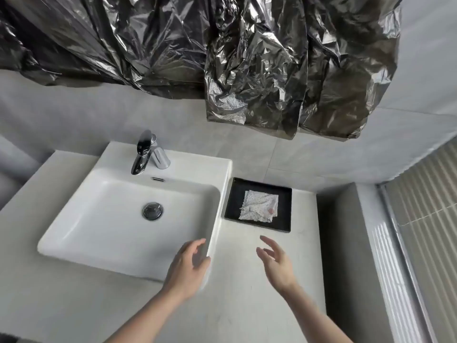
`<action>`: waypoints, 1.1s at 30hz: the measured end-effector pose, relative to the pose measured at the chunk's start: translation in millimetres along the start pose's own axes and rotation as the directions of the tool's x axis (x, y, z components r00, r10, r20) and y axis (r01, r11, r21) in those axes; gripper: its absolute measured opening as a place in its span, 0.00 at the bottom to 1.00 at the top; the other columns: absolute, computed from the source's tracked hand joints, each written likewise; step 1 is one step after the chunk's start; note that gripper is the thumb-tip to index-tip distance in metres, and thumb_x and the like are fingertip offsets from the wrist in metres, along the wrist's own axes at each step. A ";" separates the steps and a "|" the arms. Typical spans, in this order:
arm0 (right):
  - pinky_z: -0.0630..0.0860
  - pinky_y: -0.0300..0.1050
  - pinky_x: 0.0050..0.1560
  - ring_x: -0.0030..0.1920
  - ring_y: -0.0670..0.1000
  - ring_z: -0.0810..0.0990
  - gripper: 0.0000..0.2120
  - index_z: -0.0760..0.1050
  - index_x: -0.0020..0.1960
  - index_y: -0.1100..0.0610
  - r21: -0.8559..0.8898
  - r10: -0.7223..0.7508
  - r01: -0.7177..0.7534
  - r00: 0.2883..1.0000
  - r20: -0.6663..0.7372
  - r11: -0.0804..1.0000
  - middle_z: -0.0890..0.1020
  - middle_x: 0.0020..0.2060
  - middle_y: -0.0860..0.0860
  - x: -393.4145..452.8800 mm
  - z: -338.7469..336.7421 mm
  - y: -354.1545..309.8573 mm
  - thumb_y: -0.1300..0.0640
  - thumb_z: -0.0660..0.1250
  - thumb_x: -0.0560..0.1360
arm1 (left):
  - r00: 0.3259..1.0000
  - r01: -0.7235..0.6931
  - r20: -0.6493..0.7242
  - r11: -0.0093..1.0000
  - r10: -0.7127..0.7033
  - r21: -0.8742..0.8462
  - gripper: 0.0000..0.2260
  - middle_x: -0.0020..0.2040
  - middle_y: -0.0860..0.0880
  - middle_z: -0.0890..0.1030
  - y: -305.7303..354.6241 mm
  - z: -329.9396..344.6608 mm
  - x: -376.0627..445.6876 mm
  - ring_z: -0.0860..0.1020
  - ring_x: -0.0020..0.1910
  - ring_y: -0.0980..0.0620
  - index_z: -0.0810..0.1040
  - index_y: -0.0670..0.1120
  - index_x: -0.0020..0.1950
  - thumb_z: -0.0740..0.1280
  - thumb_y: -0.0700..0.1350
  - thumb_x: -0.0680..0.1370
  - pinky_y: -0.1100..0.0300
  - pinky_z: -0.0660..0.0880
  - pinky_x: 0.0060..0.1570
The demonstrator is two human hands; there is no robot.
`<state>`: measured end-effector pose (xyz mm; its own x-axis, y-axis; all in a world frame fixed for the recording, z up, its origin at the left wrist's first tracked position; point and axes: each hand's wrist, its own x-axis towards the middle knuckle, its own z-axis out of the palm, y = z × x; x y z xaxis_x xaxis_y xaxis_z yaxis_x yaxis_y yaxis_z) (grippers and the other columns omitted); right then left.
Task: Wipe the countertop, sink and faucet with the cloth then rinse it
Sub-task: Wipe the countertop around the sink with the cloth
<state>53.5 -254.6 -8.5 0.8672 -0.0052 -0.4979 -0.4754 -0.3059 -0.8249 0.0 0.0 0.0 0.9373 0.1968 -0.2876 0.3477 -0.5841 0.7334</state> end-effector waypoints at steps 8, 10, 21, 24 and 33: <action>0.69 0.52 0.75 0.75 0.54 0.71 0.29 0.70 0.77 0.52 -0.316 -0.046 -0.001 0.989 -0.142 0.949 0.70 0.76 0.52 121.6 -3.8 -18.5 0.45 0.68 0.79 | 0.999 0.035 0.027 0.998 -0.036 0.046 0.24 0.57 0.67 0.74 0.6 23.2 11.0 0.76 0.59 0.58 0.61 0.72 0.75 0.62 0.51 0.84 0.56 0.74 0.64; 0.72 0.54 0.69 0.73 0.57 0.72 0.31 0.65 0.79 0.51 -0.370 -0.026 -0.042 0.984 -0.177 0.928 0.68 0.77 0.53 147.4 -9.4 -26.2 0.45 0.66 0.79 | 1.000 -0.009 -0.013 0.996 0.010 0.087 0.24 0.61 0.70 0.73 0.5 25.9 9.7 0.77 0.58 0.57 0.62 0.69 0.76 0.62 0.49 0.84 0.56 0.74 0.63; 0.79 0.52 0.57 0.66 0.60 0.77 0.32 0.62 0.79 0.50 -0.392 0.152 -0.265 0.943 -0.295 0.881 0.72 0.71 0.53 229.4 -3.8 -35.4 0.56 0.66 0.77 | 0.987 -0.048 -0.129 0.948 0.093 0.313 0.25 0.64 0.61 0.78 -6.9 42.6 11.6 0.82 0.53 0.51 0.67 0.58 0.79 0.55 0.55 0.81 0.52 0.83 0.43; 0.79 0.51 0.59 0.56 0.58 0.83 0.13 0.79 0.58 0.48 -0.419 0.138 -0.262 0.943 -0.303 0.869 0.84 0.48 0.49 233.2 -4.1 -41.6 0.51 0.66 0.74 | 0.988 -0.028 -0.134 0.946 0.075 0.324 0.25 0.65 0.62 0.77 -7.0 42.8 10.7 0.82 0.54 0.51 0.65 0.60 0.80 0.54 0.56 0.81 0.50 0.83 0.44; 0.76 0.36 0.35 0.33 0.41 0.80 0.03 0.77 0.45 0.54 -0.256 -0.211 0.205 0.978 0.006 0.945 0.82 0.34 0.43 155.5 -18.7 -92.4 0.55 0.69 0.74 | 0.994 0.012 -0.108 0.939 0.027 0.343 0.25 0.59 0.61 0.77 -2.6 39.3 11.2 0.78 0.54 0.52 0.62 0.63 0.81 0.54 0.55 0.82 0.52 0.80 0.44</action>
<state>235.1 -244.9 -4.7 0.9471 0.0647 -0.3144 -0.2334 -0.5337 -0.8128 8.7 -27.2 -29.4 0.9435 0.2648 -0.1992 0.3292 -0.8166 0.4741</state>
